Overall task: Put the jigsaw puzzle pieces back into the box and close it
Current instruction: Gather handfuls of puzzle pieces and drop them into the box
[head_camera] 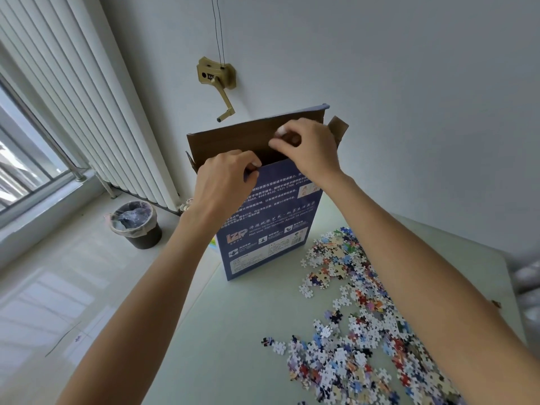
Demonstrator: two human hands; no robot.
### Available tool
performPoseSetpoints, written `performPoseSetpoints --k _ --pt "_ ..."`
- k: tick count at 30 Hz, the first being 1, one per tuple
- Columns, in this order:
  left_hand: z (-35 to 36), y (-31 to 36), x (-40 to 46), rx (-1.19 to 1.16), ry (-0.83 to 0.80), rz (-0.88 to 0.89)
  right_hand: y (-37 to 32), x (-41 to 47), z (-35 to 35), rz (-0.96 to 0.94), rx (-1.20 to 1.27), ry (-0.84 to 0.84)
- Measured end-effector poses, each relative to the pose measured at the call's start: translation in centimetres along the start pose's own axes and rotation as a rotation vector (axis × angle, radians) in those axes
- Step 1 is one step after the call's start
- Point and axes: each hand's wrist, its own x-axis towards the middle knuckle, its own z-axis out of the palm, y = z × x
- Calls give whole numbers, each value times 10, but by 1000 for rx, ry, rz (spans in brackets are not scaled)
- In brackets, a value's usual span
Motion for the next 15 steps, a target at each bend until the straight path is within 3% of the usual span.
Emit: performPoseSetpoints --k 3,5,7,10,15 --pt "1 7 -11 35 91 55 3 -44 -9 -15 92 228" --pt "8 17 -25 25 169 146 15 -91 -12 55 109 250" --pt "25 28 -44 -45 185 261 36 -145 -11 152 114 174" --pt "64 44 -72 -209 52 340 75 -219 -10 346 84 -30" --pt "158 53 -102 -364 -382 157 142 -291 -12 628 -37 -387"
